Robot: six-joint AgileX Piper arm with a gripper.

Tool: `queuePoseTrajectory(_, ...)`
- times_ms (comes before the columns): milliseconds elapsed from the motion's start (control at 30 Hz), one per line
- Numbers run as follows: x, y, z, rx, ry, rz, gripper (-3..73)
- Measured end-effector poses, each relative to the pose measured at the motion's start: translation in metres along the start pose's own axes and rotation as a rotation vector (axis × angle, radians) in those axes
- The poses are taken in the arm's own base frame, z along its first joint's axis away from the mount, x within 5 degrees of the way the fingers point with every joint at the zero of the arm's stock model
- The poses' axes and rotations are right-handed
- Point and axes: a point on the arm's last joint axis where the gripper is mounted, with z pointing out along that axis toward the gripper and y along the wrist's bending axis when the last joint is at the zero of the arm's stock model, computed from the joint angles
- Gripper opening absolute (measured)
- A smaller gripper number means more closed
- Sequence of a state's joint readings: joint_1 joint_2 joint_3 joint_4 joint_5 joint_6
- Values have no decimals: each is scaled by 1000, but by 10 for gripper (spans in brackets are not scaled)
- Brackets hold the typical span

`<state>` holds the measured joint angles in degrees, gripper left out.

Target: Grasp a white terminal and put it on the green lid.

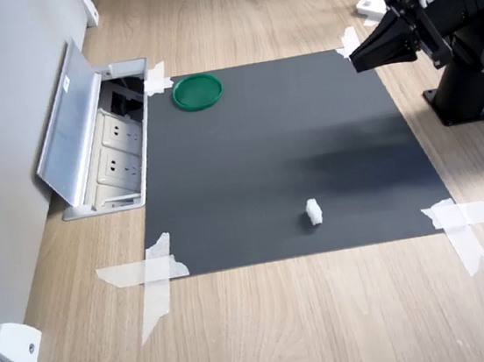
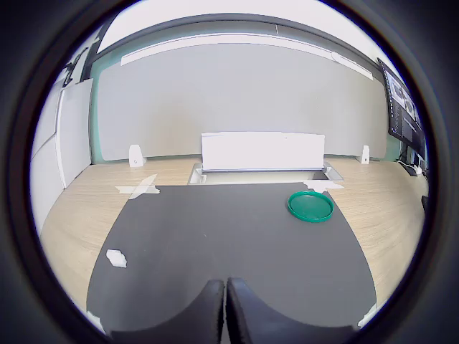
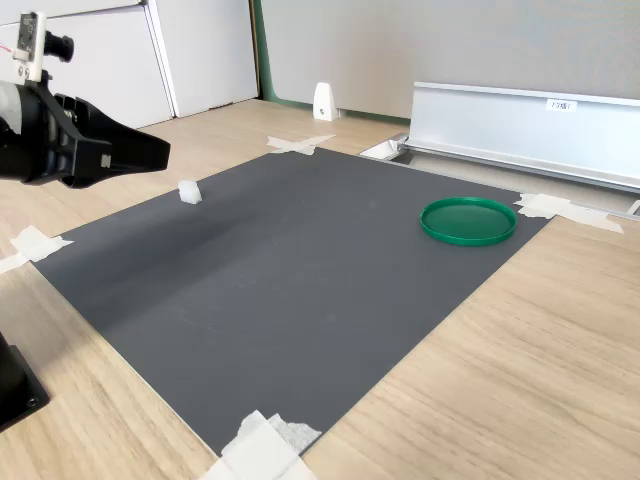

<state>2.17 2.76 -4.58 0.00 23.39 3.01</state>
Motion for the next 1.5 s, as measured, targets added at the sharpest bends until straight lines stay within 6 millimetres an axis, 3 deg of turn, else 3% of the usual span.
queuePoseTrajectory(200, -11, 1, -3, -1, -20, -23, -8)
queuePoseTrajectory(500, -74, 4, 3, -5, 14, -14, -8)
queuePoseTrajectory(800, -137, 9, 41, -19, 128, -170, -8)
queuePoseTrajectory(1133, -164, 22, 90, -224, 394, -420, -8)
queuePoseTrajectory(1500, -202, 38, 108, -518, 542, -673, -8)
